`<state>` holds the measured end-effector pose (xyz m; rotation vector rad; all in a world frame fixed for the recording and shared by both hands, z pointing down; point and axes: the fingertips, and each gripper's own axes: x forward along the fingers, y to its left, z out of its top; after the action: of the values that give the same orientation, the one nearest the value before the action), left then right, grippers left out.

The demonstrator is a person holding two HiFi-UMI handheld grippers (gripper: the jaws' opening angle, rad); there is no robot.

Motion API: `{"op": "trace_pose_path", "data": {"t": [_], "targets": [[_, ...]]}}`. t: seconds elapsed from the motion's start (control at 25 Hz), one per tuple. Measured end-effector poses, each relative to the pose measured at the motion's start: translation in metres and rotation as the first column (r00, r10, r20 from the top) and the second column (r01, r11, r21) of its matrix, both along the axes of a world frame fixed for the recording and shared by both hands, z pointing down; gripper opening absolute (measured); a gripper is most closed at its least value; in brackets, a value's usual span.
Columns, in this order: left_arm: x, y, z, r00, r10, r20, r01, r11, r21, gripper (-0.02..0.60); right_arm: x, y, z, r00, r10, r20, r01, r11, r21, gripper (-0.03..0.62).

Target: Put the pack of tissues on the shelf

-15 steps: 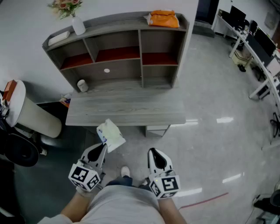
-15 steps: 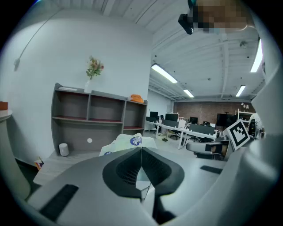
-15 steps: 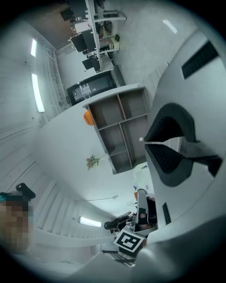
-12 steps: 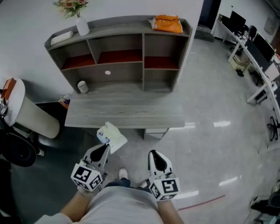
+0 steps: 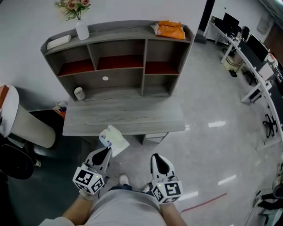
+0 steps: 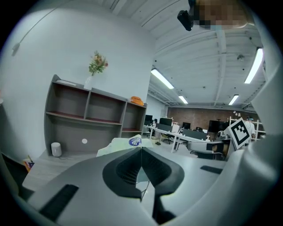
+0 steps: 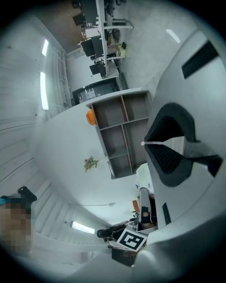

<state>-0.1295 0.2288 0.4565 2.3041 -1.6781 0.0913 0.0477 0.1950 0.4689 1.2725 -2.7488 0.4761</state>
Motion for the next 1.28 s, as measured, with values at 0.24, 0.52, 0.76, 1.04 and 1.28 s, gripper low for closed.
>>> {"op": "trace_pose_path", "data": {"t": [0.24, 0.52, 0.76, 1.04, 1.28], "targets": [[-0.029, -0.007, 0.008, 0.999, 0.047, -0.020, -0.047, 0.999, 0.007, 0.018, -0.025, -0.004, 0.007, 0.998, 0.057, -0.025, -0.057, 0.998, 0.004, 0.031], [-0.062, -0.020, 0.016, 0.995, 0.093, -0.023, -0.092, 0.996, 0.009, 0.017, -0.055, -0.001, 0.019, 0.994, 0.102, -0.038, -0.102, 0.995, -0.007, 0.031], [-0.072, -0.037, 0.021, 0.996, 0.091, -0.027, -0.091, 0.996, 0.009, 0.017, -0.065, -0.022, 0.022, 0.993, 0.111, -0.043, -0.111, 0.994, -0.004, 0.031], [-0.068, -0.071, 0.024, 0.998, 0.061, -0.022, -0.061, 0.998, -0.005, 0.017, -0.068, -0.073, 0.027, 0.996, 0.085, -0.032, -0.085, 0.996, -0.012, 0.031], [-0.053, -0.117, 0.025, 1.000, 0.005, -0.012, -0.006, 1.000, -0.028, 0.018, -0.064, -0.132, 0.033, 1.000, 0.013, -0.024, -0.014, 0.999, -0.042, 0.031]]}}
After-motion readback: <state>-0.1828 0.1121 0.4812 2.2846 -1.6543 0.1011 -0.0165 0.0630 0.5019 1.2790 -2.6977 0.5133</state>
